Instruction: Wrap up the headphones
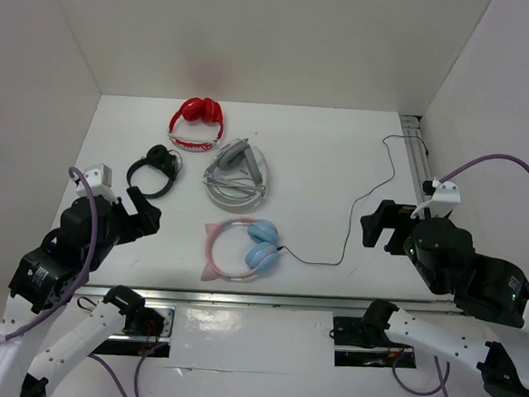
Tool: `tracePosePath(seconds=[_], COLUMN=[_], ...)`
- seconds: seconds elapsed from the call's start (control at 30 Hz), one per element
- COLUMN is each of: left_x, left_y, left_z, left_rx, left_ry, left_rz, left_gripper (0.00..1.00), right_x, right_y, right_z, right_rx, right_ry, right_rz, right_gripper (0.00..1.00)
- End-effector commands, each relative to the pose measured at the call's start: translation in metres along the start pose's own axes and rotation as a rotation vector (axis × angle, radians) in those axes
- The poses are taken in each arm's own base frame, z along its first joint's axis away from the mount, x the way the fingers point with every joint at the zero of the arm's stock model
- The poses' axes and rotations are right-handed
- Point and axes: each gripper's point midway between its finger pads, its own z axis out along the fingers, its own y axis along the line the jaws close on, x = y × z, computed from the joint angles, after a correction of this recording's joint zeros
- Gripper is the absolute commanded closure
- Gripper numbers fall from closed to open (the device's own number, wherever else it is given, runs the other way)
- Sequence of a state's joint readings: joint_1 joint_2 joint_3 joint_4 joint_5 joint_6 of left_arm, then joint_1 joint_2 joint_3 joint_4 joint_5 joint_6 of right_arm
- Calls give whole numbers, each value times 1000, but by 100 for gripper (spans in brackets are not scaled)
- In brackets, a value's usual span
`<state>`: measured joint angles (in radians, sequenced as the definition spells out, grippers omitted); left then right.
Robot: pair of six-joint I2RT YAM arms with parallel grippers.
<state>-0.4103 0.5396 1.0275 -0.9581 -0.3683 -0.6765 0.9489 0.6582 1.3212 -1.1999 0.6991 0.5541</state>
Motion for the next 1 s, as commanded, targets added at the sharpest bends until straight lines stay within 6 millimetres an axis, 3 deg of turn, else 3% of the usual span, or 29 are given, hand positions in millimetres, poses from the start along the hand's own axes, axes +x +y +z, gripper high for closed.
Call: tracePosePath(seconds=[0.0, 0.3, 0.43, 0.5, 0.67, 0.73, 0.8, 0.97], left_x=[-8, -10, -14, -15, 32, 60, 80, 123], left_y=[-7, -8, -21, -30, -61, -59, -53, -69], left_z=[0, -7, -11, -3, 51, 85, 107, 129], left_rx=[33, 68, 146, 161, 185, 130, 76, 171], left_ry=[-28, -57, -70, -53, 206, 299, 345, 409], left_rz=[4, 3, 31, 35, 21, 21, 13, 0], left_gripper=[0, 0, 0, 0, 0, 0, 0, 0], right_x=[-7, -2, 3, 3, 1, 1, 2, 7], right_y=[-7, -8, -4, 3, 15, 22, 27, 41], right_z=[-2, -5, -2, 0, 2, 3, 2, 5], right_rx=[30, -16, -22, -44, -107, -141, -167, -224], right_ry=[-39, -52, -40, -29, -45, -49, -44, -14], right_rz=[29, 49, 55, 62, 52, 55, 59, 32], right_gripper=[0, 0, 0, 0, 0, 0, 0, 0])
